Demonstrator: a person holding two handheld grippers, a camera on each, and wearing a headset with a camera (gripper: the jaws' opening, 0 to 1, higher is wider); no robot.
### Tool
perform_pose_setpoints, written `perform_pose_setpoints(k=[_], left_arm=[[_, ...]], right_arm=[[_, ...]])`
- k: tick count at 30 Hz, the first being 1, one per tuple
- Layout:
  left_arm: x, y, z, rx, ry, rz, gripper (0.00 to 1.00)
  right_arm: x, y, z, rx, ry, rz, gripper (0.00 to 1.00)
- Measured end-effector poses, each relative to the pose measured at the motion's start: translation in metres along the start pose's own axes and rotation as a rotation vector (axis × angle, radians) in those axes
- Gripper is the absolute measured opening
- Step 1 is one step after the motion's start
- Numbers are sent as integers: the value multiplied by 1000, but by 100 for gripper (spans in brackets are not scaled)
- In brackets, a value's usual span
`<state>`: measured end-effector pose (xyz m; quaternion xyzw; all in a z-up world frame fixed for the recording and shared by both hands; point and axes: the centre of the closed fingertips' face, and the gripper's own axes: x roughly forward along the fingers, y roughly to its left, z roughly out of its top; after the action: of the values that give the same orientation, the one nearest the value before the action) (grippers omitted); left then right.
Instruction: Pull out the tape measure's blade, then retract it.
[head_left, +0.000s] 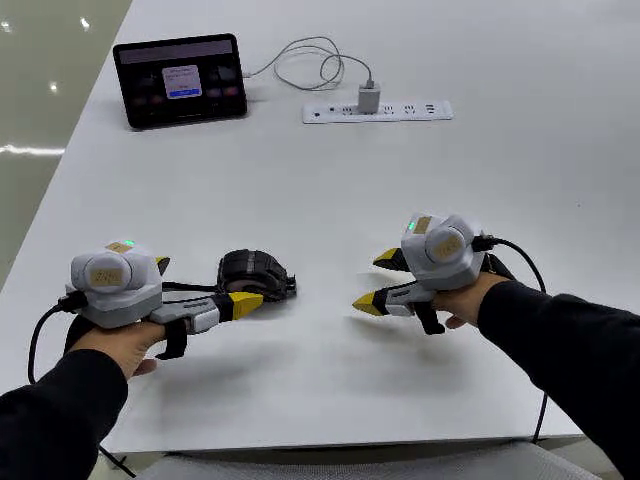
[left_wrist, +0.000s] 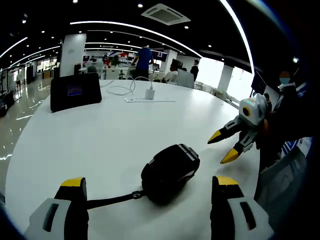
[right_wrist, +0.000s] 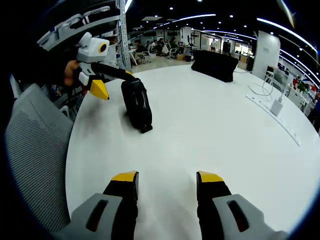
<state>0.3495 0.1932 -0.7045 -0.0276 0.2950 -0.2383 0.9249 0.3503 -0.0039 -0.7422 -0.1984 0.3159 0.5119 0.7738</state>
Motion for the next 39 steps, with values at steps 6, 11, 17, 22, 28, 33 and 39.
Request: perform_pose_setpoints(k=[6, 11, 17, 22, 28, 33, 39], left_arm=[[-2, -7, -6, 12, 21, -48, 100], [-8, -10, -9, 31, 23, -65, 100], [-17, -7, -14, 51, 28, -71, 100], [-26, -5, -21, 51, 52, -77, 100], [-38, -1, -19, 62, 45, -77, 100], [-47, 5, -18, 49, 44, -70, 100], [-57, 9, -16, 63, 36, -61, 100]], right_arm=[[-10, -4, 1, -9, -19, -23, 50], [-23, -12, -10, 8, -22, -55, 54], [-43, -17, -28, 47, -31, -95, 61], [-65, -19, -38, 99, -57, -139, 66], [-86, -22, -58, 125, -53, -174, 72], [-110, -21, -68, 164, -68, -216, 78], [-135, -21, -85, 201, -68, -256, 83]])
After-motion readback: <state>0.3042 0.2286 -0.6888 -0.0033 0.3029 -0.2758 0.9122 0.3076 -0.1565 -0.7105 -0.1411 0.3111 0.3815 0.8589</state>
